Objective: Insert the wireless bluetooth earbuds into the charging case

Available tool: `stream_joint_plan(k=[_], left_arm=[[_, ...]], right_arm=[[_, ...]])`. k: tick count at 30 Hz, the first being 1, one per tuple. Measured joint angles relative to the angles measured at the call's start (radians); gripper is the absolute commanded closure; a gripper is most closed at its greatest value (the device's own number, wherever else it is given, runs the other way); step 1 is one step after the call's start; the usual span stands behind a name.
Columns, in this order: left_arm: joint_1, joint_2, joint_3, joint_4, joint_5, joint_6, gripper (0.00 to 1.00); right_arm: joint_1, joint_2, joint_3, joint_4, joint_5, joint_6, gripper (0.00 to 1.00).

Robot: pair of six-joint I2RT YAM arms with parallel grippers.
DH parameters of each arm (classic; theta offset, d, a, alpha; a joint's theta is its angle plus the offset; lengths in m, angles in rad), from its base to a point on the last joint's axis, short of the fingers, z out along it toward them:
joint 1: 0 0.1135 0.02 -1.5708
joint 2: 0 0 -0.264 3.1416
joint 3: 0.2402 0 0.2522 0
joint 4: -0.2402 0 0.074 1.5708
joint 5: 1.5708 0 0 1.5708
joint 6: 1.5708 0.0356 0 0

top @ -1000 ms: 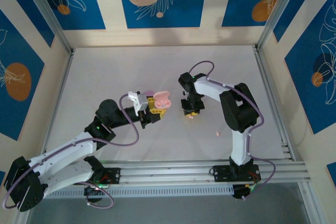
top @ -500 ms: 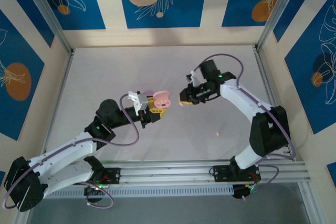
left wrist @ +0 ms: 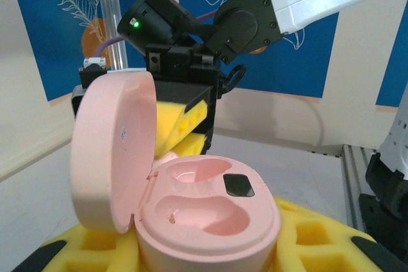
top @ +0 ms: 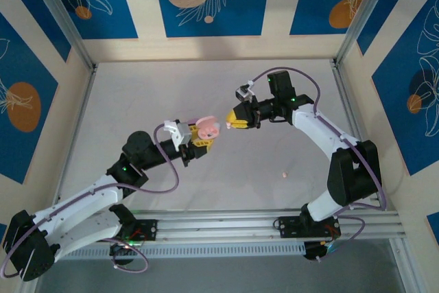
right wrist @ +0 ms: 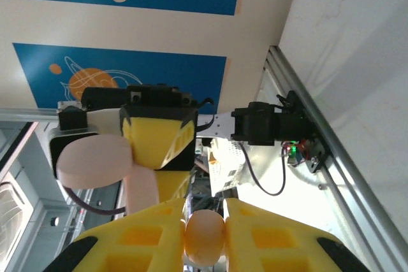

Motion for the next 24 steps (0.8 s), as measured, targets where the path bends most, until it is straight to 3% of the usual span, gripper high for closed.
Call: stream_joint_plan(k=[5,10,17,24], left_arm=[[0.0,0.002,0.0,-0.005,-0.019,0.008,0.71],[0.0,0.01,0.0,-0.004,-0.035,0.009,0.71],[0.0,0.018,0.0,-0.008,-0.089,0.01,0.71],[0.0,0.063,0.0,0.022,-0.097,0.025,0.71]], right_arm=[[0.0,-0.032,0.0,-0.001,0.01,0.044,0.78],[-0.002,-0.085,0.005,-0.013,0.097,0.116,0.77],[-0.003,-0.159,-0.072,0.162,0.153,0.36,0.77],[0.003,-0.204,-0.079,0.233,0.18,0.47,0.76]])
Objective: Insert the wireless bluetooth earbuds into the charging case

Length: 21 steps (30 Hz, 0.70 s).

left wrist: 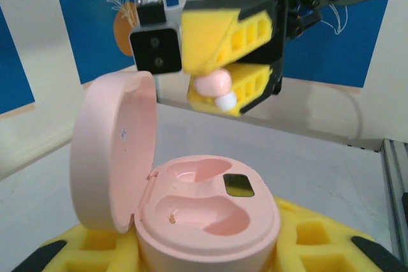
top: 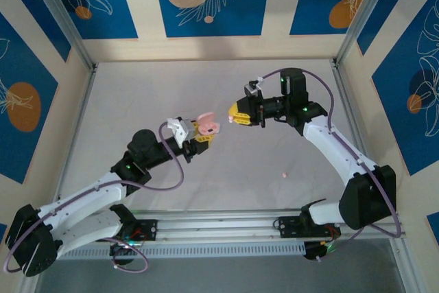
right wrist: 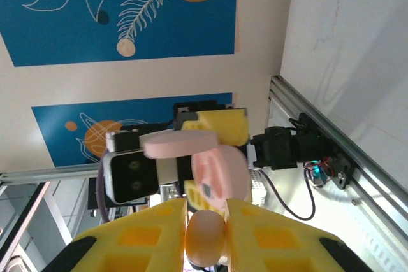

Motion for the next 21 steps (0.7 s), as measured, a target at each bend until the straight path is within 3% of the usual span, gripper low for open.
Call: stream_joint_plan(k=[9,21], left_arm=[[0.0,0.09,0.0,0.102,0.0,0.0,0.71],[-0.007,0.139,0.0,0.194,0.011,0.0,0.71]], right_arm=[[0.074,-0.065,0.0,0.022,0.073,0.007,0.77],[0.216,-0.113,0.034,-0.085,0.32,-0.188,0.78]])
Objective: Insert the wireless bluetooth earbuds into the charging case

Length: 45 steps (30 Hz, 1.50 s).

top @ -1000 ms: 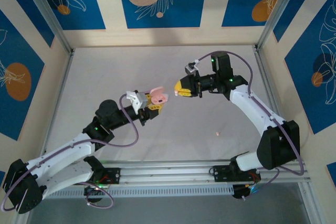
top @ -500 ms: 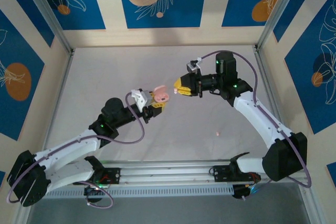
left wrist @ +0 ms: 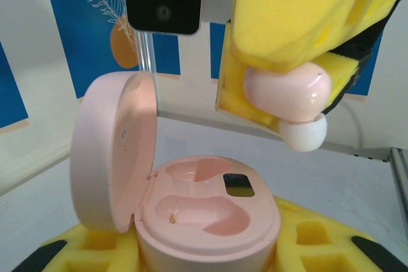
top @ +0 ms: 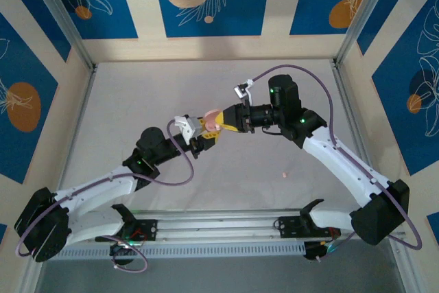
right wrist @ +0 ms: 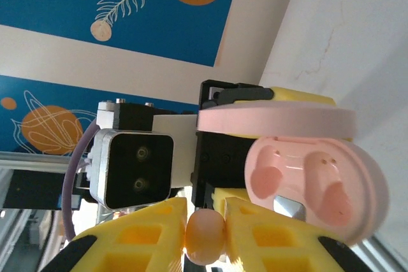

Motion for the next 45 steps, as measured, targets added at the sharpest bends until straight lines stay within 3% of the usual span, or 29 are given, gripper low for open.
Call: stream_joint_plan(k=[45], left_arm=[[-0.005,0.005,0.0,-0.005,0.001,0.0,0.7]], right_arm=[[0.166,0.086,0.196,-0.297,0.376,-0.249,0.74]])
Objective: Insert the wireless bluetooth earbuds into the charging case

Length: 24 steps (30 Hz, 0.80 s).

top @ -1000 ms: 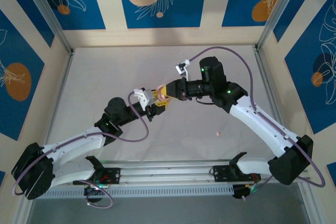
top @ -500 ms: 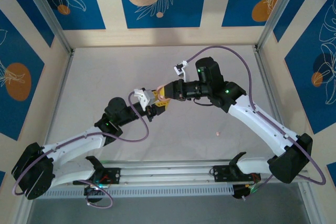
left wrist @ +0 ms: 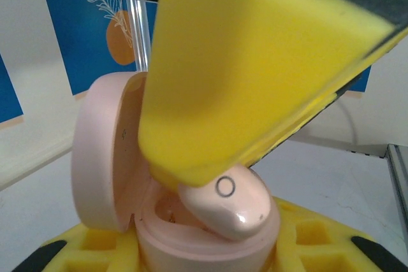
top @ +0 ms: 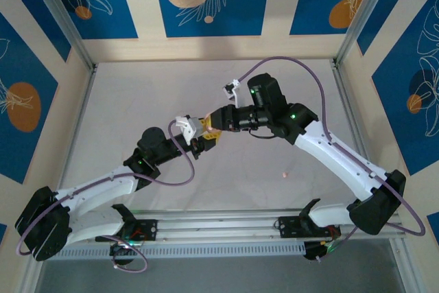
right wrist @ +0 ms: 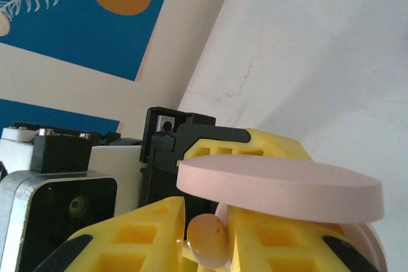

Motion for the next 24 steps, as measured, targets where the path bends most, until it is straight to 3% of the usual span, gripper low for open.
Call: stream_joint_plan(k=[18,24], left_arm=[[-0.005,0.0,0.0,-0.006,-0.003,0.0,0.7],[-0.006,-0.002,0.0,-0.005,-0.003,0.0,0.7]], right_arm=[[0.018,0.006,0.044,-0.095,0.109,-0.031,0.72],[0.017,-0.003,0.054,-0.119,0.116,-0.042,0.66]])
